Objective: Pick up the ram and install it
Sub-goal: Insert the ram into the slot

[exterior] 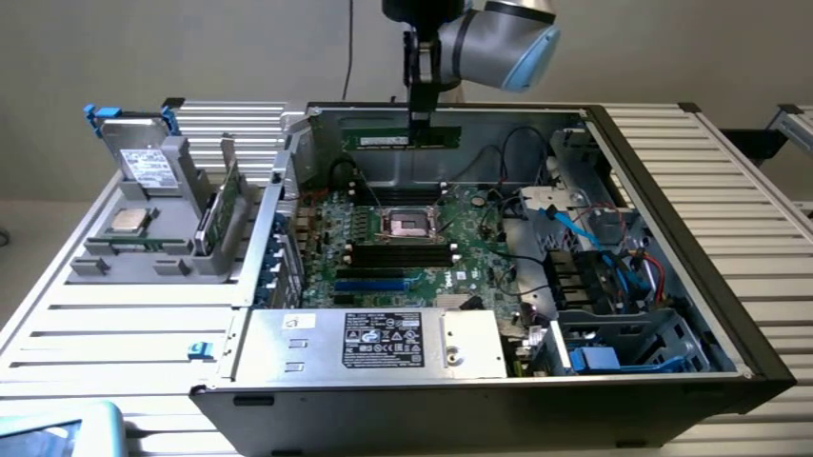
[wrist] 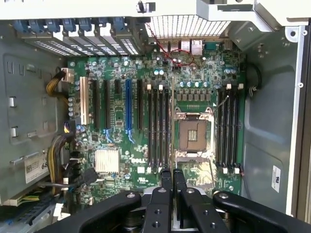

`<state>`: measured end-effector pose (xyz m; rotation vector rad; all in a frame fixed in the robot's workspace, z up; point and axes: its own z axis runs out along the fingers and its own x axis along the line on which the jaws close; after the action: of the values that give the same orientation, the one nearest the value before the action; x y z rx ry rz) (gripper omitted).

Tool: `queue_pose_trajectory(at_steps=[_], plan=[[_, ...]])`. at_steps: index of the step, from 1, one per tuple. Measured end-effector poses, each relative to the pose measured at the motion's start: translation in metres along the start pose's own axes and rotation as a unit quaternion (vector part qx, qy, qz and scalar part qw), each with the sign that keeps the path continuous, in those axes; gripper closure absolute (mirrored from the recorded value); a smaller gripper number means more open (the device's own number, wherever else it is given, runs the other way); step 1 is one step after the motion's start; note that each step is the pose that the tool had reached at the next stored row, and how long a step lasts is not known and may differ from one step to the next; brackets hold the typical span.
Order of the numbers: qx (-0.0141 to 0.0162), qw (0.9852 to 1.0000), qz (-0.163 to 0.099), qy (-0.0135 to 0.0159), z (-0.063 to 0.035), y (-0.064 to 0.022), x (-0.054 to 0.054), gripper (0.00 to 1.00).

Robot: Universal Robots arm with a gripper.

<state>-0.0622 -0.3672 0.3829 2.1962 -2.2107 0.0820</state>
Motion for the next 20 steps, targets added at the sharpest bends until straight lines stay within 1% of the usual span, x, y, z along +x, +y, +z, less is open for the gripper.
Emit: queue_pose_trajectory(at_steps=[2, 8, 10, 11, 13, 15, 17, 20], plan=[[-0.0016, 1.0000, 0.000, 0.0000, 0.0034, 0.0001, 0.000, 0.87], [-0.0020, 1.0000, 0.000, 0.0001, 0.0043, 0.0001, 0.001, 0.87], [-0.0034, 1.0000, 0.000, -0.0002, 0.0052, 0.0000, 0.001, 0.87], [-0.0035, 1.0000, 0.000, 0.0004, 0.0059, 0.0001, 0.001, 0.87], [-0.0036, 1.0000, 0.000, 0.0029, 0.0082, 0.0001, 0.001, 0.87], [-0.0036, 1.0000, 0.000, 0.0041, 0.0100, -0.0001, 0.001, 0.87], [-0.0035, 1.0000, 0.000, 0.0060, 0.0120, -0.0002, 0.001, 0.87], [-0.0035, 1.0000, 0.000, 0.0065, 0.0170, -0.0004, 0.000, 0.87]])
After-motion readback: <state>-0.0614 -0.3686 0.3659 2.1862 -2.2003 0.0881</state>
